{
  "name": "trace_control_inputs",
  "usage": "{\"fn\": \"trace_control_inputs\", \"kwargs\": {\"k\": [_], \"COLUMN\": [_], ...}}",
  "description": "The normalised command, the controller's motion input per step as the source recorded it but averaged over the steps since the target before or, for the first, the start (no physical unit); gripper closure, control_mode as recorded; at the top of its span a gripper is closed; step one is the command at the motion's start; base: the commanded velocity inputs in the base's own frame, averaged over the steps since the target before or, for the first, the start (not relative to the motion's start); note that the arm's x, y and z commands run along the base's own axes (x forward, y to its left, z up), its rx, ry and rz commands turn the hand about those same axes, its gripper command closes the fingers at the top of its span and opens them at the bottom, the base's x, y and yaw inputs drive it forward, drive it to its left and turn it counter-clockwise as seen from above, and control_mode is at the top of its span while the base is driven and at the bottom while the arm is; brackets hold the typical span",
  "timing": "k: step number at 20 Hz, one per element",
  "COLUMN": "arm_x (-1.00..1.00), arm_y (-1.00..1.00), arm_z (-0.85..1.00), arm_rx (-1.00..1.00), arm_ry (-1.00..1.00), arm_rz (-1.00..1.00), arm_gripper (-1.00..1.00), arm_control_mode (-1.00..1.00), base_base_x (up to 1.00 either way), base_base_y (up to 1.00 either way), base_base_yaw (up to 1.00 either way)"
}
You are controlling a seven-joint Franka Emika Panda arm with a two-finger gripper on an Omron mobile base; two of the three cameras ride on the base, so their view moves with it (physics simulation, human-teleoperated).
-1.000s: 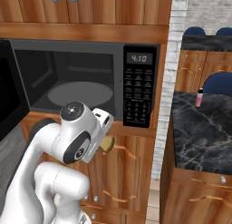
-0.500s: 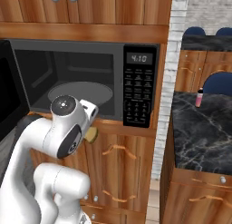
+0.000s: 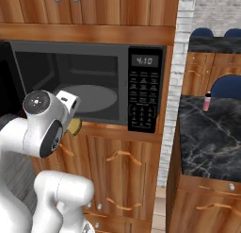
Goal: Place the sponge inside the microwave to prepare for sanitizing.
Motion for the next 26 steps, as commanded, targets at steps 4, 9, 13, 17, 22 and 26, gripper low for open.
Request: {"fn": "trace_control_inputs", "kwargs": {"k": [4,9,13,17,22,26], "arm_x": [0.01,0.03,0.00,0.01,0.06,0.25], "arm_y": [0.31,0.05,0.00,0.01,0.08,0.00], "arm_z": [0.00,0.00,0.00,0.00,-0.06,-0.09], "arm_rx": [0.29,0.44,0.48,0.28,0.08,0.17], "arm_ry": [-0.14,-0.01,-0.05,-0.14,-0.13,-0.02], "arm_rz": [-0.32,-0.35,-0.34,-0.47,-0.43,-0.04], "arm_gripper": [1.00,1.00,1.00,1.00,1.00,1.00], "arm_control_mode": [-1.00,-1.00,-1.00,-1.00,-1.00,-1.00], "base_base_x": [0.00,0.00,0.00,0.00,0.00,0.00], "base_base_y": [0.00,0.00,0.00,0.00,0.00,0.00], "base_base_yaw": [0.00,0.00,0.00,0.00,0.00,0.00]}}
